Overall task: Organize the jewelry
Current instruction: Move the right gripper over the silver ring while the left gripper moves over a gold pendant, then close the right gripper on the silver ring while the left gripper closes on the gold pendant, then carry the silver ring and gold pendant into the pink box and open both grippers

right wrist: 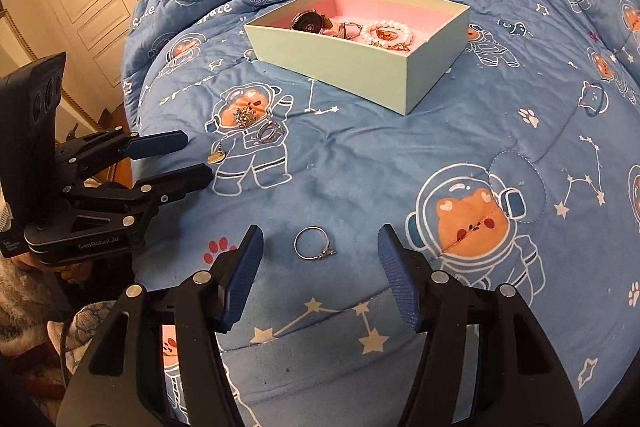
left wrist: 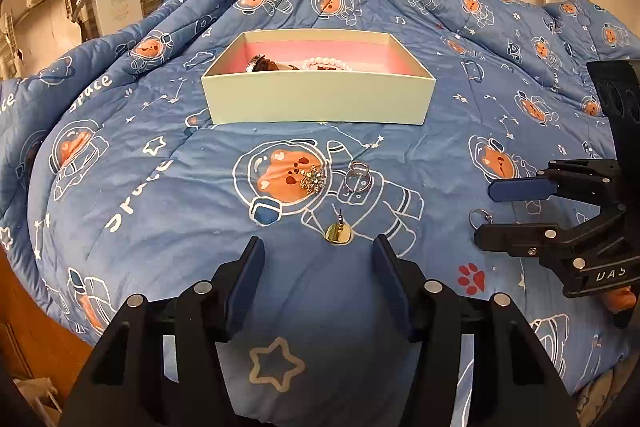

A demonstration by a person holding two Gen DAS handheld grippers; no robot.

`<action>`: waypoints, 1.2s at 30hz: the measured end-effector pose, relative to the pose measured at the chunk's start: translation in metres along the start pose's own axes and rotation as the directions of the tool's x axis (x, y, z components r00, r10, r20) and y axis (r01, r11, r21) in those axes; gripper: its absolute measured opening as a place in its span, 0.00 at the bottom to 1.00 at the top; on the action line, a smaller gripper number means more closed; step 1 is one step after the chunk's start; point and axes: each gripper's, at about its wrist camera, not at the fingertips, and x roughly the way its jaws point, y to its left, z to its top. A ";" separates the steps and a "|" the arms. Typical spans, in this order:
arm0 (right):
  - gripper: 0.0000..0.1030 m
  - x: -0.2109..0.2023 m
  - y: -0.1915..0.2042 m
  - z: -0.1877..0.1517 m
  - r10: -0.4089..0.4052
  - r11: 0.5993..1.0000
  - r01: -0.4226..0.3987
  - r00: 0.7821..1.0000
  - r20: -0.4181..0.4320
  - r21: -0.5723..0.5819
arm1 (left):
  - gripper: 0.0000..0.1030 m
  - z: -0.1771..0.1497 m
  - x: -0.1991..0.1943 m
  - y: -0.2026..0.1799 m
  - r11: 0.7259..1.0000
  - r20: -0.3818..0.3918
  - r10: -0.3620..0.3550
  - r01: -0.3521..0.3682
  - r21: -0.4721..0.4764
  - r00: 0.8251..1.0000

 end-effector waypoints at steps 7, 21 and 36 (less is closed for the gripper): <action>0.43 0.006 0.003 0.000 -0.012 1.000 0.012 1.000 -0.010 -0.022 | 0.36 0.006 0.008 0.003 0.999 -0.023 -0.032 0.032 0.007 0.999; 0.22 0.008 0.007 -0.002 -0.029 0.998 0.028 0.999 -0.015 -0.062 | 0.13 0.008 0.016 -0.005 0.997 -0.054 -0.064 0.067 0.050 0.996; 0.22 0.005 0.005 0.004 0.004 0.999 -0.005 1.000 -0.022 -0.041 | 0.13 0.011 0.008 -0.003 0.995 -0.035 -0.098 0.099 0.007 0.995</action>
